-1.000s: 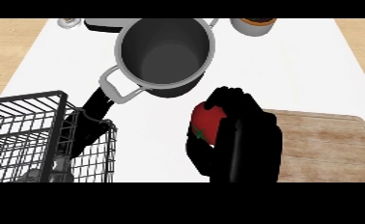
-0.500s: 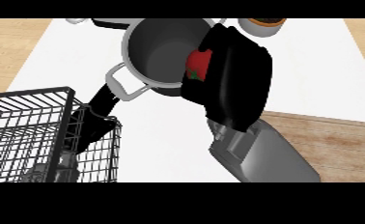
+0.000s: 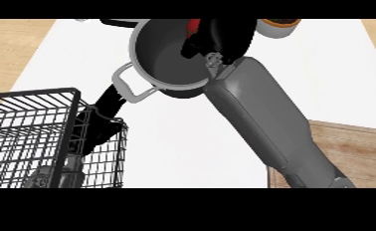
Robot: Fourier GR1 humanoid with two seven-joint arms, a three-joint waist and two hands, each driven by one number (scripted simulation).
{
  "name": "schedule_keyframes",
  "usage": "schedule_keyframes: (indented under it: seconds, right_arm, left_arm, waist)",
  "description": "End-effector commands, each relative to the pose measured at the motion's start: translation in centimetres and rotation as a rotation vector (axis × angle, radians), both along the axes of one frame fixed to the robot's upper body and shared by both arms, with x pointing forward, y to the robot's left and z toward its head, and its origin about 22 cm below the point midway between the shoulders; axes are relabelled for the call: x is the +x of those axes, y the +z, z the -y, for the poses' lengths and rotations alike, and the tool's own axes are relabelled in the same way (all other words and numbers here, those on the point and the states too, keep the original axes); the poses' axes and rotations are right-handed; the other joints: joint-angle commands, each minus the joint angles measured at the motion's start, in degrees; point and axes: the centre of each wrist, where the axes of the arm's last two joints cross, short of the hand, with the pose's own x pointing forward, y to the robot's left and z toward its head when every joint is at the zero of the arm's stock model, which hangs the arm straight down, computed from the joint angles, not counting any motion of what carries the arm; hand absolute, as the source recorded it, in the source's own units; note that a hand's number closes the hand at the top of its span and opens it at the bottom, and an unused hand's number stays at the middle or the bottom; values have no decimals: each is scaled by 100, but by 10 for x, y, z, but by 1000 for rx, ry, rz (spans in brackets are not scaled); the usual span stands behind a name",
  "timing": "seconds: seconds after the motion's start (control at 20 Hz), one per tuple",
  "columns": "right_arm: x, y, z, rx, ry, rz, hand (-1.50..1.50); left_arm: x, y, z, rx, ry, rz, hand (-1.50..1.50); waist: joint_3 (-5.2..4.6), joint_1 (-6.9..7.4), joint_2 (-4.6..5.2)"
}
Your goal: Pick the tomato from the cutting board and place it in the pot
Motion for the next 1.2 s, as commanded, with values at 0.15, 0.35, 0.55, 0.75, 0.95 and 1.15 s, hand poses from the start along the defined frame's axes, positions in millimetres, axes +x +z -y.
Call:
schedule_keyframes:
  seconds: [0.15, 0.35, 0.55, 0.75, 0.95, 1.15]
  right_arm:
    - [37, -10, -5, 154, -94, -9, 150]
    - [55, -32, 4, 206, -93, 1, 150]
    - [69, -49, 15, 264, -116, -59, 150]
    - [76, -46, 22, 431, -154, -3, -150]
    - [75, -60, 33, 577, -140, 116, -150]
    - [78, -47, 26, 645, -112, 199, -150]
  left_arm:
    - [-2, 14, 42, -71, -135, 32, 0]
    - [8, 14, 40, -50, -147, 37, 0]
    - [5, 13, 46, -68, -178, 43, 0]
    - [9, 19, 45, -42, -185, 59, 0]
    - [10, 11, 47, -67, -183, 61, 0]
    - [16, 16, 55, -39, -193, 54, 0]
  waist:
    - [25, 59, -6]
    - [23, 144, 79]
    - [25, 246, 126]
    - [38, 390, 168]
    - [39, 380, 192]
    - [39, 389, 168]
